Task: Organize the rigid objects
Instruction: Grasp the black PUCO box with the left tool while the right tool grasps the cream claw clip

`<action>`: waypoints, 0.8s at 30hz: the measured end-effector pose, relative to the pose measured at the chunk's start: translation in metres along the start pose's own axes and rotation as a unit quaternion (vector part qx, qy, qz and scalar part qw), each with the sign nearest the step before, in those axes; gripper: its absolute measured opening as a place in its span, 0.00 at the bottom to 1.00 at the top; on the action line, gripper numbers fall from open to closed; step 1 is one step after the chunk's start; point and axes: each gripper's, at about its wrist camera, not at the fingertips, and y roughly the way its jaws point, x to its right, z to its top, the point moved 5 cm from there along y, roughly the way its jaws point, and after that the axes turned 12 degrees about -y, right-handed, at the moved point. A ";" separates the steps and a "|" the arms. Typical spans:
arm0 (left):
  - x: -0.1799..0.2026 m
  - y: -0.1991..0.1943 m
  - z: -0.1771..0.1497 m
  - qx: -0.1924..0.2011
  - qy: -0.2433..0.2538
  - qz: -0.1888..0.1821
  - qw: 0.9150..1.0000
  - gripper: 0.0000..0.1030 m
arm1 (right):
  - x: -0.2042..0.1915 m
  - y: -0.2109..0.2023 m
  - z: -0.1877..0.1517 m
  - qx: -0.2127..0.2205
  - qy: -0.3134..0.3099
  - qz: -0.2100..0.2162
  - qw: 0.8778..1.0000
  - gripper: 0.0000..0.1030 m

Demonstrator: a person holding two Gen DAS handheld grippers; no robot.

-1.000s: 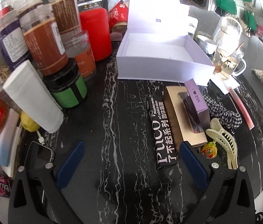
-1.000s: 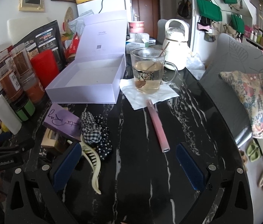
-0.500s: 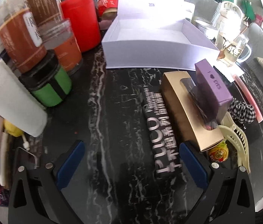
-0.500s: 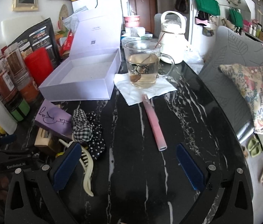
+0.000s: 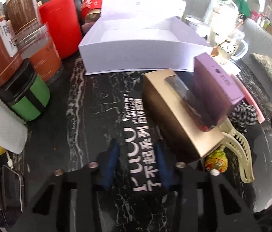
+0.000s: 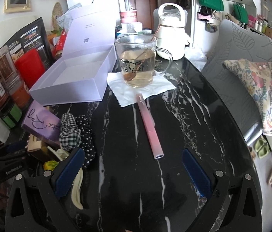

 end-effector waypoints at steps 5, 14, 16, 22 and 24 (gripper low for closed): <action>-0.008 -0.003 -0.001 -0.008 -0.018 -0.010 1.000 0.25 | 0.002 0.009 -0.003 -0.013 0.001 0.004 1.000 1.00; -0.031 -0.016 -0.016 -0.011 -0.035 -0.008 0.999 0.25 | -0.015 0.015 -0.009 -0.025 -0.015 0.036 0.999 0.97; -0.034 -0.018 -0.018 -0.012 -0.041 -0.011 0.999 0.25 | -0.022 0.015 -0.012 -0.031 -0.018 0.050 0.998 0.96; -0.044 -0.024 -0.025 -0.009 -0.044 -0.007 0.999 0.25 | -0.041 0.008 -0.016 -0.025 -0.020 0.088 0.996 0.84; -0.041 -0.023 -0.025 -0.009 -0.044 -0.011 0.999 0.25 | -0.047 0.010 -0.018 -0.028 -0.027 0.097 0.995 0.78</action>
